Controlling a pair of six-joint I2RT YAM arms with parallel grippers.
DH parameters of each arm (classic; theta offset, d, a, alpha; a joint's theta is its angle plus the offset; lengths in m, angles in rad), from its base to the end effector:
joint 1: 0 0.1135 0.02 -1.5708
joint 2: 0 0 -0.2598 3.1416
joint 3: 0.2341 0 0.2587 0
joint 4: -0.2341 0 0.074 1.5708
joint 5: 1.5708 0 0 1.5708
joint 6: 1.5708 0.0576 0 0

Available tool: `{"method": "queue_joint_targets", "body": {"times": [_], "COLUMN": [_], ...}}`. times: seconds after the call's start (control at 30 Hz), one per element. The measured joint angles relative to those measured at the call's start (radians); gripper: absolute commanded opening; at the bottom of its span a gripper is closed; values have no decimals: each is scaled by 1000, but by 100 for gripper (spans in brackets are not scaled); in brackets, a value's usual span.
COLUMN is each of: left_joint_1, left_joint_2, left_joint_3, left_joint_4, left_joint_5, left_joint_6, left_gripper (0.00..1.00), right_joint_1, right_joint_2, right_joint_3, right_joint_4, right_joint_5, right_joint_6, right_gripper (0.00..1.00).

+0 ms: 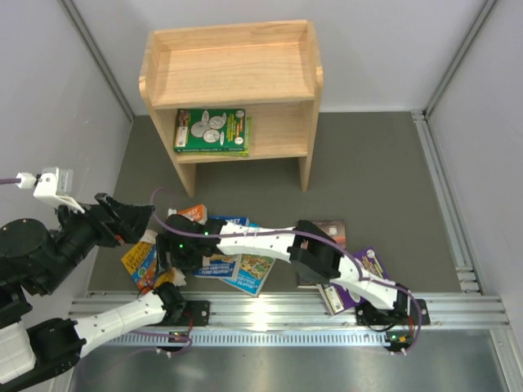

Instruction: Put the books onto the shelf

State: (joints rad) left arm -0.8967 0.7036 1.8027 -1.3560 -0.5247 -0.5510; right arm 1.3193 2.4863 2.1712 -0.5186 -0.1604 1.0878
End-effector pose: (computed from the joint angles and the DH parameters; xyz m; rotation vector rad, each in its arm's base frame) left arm 0.0241 0.0160 0.5015 -0.0573 1.8262 -0.5538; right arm 0.1334 0.5561 0.1540 -0.4120 2.7871 1.0963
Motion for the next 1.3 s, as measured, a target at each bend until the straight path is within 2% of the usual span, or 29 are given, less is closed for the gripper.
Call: {"method": "queue_joint_targets", "body": {"times": [0.13,0.23,0.33,0.37,0.43,0.47,0.57,0.73,0.93,1.07,1.3], "left_joint_1": [0,0,-1,-1,-1,-1,-1,-1,-1,-1,-1], "left_joint_2": [0,0,0,0,0,0,0,0,0,5,110], "left_joint_3": [-8,-21,-35,-40,-48,-51,-58,-58,-58,-58,-37], "left_joint_4": [0,0,0,0,0,0,-1,-1,2,25,80], "left_joint_5": [12,19,28,32,39,41,52,60,65,76,145], "left_joint_6": [0,0,0,0,-1,-1,-2,-7,-6,18,84], "left_gripper": [99,99,99,99,99,99,99,99,99,99,99], "right_joint_1": [12,25,25,25,25,25,32,56,60,54,44], "right_joint_2": [39,55,48,45,43,42,8,-90,-282,-453,-853], "right_joint_3": [30,28,1,-7,-24,-39,-91,-208,-372,-479,-687], "right_joint_4": [-50,-40,-15,-10,-2,12,61,82,1,-74,-79], "right_joint_5": [-78,-78,-76,-72,-53,-48,-16,134,300,384,410], "right_joint_6": [-15,-11,5,10,19,26,35,48,-10,-76,-200], "right_gripper": [77,76,65,51,33,15,0,0,0,0,0]}}
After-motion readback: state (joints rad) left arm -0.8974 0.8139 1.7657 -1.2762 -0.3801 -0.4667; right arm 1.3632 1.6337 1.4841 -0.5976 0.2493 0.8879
